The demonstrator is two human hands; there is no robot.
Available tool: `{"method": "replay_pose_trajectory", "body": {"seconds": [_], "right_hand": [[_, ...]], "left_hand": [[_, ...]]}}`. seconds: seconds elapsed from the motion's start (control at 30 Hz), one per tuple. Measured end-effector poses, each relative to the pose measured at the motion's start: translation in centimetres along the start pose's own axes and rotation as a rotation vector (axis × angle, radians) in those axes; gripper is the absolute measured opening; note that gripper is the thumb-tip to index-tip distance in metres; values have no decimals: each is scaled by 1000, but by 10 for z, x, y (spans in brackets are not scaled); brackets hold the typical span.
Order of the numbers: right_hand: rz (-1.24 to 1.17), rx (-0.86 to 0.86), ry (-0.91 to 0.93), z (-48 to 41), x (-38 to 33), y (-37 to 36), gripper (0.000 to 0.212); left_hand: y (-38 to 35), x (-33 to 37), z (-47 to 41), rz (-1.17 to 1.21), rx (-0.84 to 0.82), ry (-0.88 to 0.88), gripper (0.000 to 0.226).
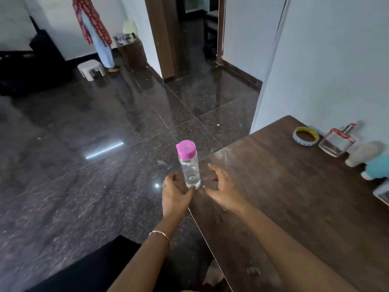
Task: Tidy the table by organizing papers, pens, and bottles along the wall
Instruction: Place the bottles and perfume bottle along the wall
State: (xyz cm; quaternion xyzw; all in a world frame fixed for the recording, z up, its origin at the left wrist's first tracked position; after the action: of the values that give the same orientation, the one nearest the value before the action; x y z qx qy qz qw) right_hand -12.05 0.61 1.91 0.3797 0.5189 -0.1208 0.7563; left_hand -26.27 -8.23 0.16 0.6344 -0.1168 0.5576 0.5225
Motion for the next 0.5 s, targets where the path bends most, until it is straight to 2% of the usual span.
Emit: {"method": "replay_pose_trajectory", "body": {"seconds": [0.1,0.27,0.4,0.5], "right_hand": [[-61,-38,16,-14,-16,5,70],[-153,-68,-4,-25,-18,27,70],[-220,15,-60,-32,-1,56,67],[-284,138,-106,-37,15,82,62]], "left_hand": [[5,17,-25,12,-101,-72,82],[2,48,-53,15,-205,-106,59],[-18,67,-80,27,-265,-136,46],[-44,97,-101,44,-343,-183,47]]}}
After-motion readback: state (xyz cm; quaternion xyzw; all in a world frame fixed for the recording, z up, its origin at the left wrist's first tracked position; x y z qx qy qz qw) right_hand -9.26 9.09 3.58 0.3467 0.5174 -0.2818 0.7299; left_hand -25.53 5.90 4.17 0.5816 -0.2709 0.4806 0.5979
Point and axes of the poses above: each hand's wrist, its own z-axis away from the middle knuckle, its own y-axis out of the back of the hand, x = y × z, the point moved 2 cm from there along -z, towards the middle knuckle, and after that the axes turned 11 degrees about -x, right-handed, at the moved point
